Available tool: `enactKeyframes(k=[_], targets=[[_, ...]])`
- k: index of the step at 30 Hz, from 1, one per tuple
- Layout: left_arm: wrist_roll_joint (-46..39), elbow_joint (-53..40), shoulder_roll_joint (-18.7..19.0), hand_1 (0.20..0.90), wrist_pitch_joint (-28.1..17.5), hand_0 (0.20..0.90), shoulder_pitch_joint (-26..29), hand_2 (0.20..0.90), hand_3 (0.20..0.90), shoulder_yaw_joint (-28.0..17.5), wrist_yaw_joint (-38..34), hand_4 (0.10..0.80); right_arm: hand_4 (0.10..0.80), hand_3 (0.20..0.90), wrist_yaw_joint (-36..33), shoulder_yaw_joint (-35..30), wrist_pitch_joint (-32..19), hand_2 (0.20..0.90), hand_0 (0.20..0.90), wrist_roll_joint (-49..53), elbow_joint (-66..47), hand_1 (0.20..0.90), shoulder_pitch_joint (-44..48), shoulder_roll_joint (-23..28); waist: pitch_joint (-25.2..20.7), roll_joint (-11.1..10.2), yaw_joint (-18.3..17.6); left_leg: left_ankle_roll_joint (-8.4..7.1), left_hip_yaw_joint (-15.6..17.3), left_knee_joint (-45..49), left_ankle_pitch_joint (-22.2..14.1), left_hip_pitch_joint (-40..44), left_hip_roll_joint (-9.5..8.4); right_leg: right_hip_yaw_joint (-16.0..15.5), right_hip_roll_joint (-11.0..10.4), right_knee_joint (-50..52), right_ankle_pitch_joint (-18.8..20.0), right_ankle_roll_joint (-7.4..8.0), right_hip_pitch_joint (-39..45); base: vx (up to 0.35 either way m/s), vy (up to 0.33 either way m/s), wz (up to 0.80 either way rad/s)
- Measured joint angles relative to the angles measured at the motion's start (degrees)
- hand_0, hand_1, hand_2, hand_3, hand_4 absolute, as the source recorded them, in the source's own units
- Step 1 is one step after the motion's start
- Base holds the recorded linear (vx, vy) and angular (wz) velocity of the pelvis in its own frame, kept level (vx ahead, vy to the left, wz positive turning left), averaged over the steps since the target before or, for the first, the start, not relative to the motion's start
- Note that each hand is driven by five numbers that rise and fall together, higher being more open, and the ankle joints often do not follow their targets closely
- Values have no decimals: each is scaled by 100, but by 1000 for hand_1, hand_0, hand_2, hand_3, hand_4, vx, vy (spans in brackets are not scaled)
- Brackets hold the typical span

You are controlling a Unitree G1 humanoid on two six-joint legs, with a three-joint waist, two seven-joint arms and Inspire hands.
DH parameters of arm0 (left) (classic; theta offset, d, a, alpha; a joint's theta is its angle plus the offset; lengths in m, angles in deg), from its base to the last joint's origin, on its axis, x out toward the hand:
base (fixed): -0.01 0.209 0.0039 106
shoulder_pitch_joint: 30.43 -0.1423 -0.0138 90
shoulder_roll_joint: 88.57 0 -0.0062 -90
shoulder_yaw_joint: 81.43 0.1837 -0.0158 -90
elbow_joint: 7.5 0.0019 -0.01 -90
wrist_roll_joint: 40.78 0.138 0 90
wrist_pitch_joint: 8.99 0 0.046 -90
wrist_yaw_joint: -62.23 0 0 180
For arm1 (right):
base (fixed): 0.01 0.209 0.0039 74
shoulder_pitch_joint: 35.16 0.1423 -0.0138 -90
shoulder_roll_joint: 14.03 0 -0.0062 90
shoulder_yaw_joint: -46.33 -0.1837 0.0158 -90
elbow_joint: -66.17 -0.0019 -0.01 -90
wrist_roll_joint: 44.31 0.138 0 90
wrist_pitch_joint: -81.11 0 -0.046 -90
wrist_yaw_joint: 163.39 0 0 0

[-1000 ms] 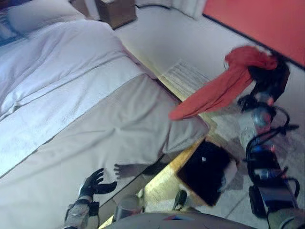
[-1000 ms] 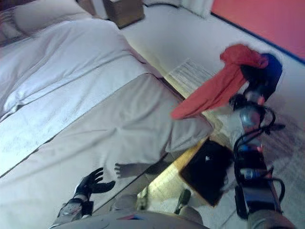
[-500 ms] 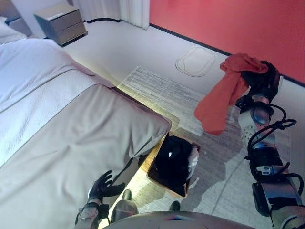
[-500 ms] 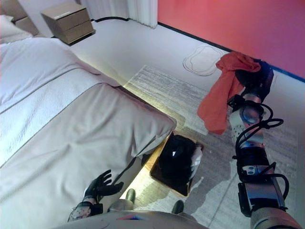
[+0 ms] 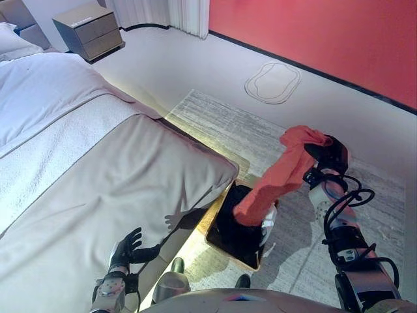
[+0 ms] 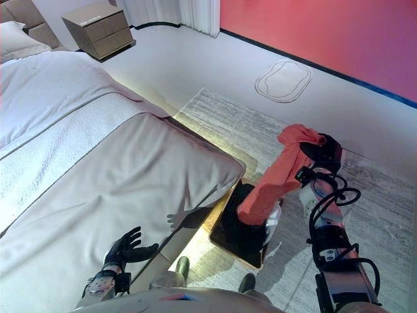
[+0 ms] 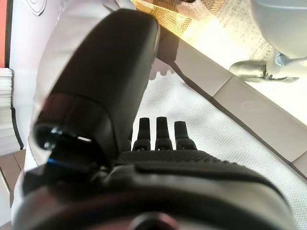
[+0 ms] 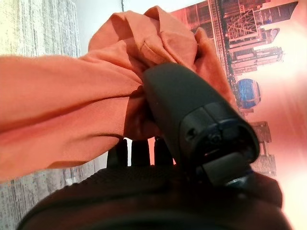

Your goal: Pick up the clothes from the bed and place them into the basket

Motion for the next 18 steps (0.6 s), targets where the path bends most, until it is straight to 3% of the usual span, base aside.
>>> enactKeyframes(k=[14, 15, 18], targets=[[8, 10, -18, 900, -1, 900, -168, 900, 900, 2, 75, 800, 100, 200, -7, 350, 151, 300, 300, 103, 1026, 300, -176, -401, -14, 24, 111, 4, -63, 1, 5, -26, -1, -64, -17, -1, -1, 0, 12, -1, -3, 1], [9, 10, -18, 900, 0, 900, -165, 900, 900, 2, 76, 800, 800, 900, 32, 387, 169, 900, 900, 103, 1121, 900, -177, -414, -18, 30, 116, 5, -69, 1, 5, -26, 0, -69, -18, -1, -1, 0, 14, -21, -15, 5], [9, 1, -18, 900, 0, 900, -108, 900, 900, 36, 94, 800, 800, 900, 586, 752, 603, 900, 900, 87, 1866, 900, -154, -417, -54, 91, 137, 10, -128, 1, 9, -55, -6, -125, -23, -1, -3, 2, 18, -20, -20, 9]])
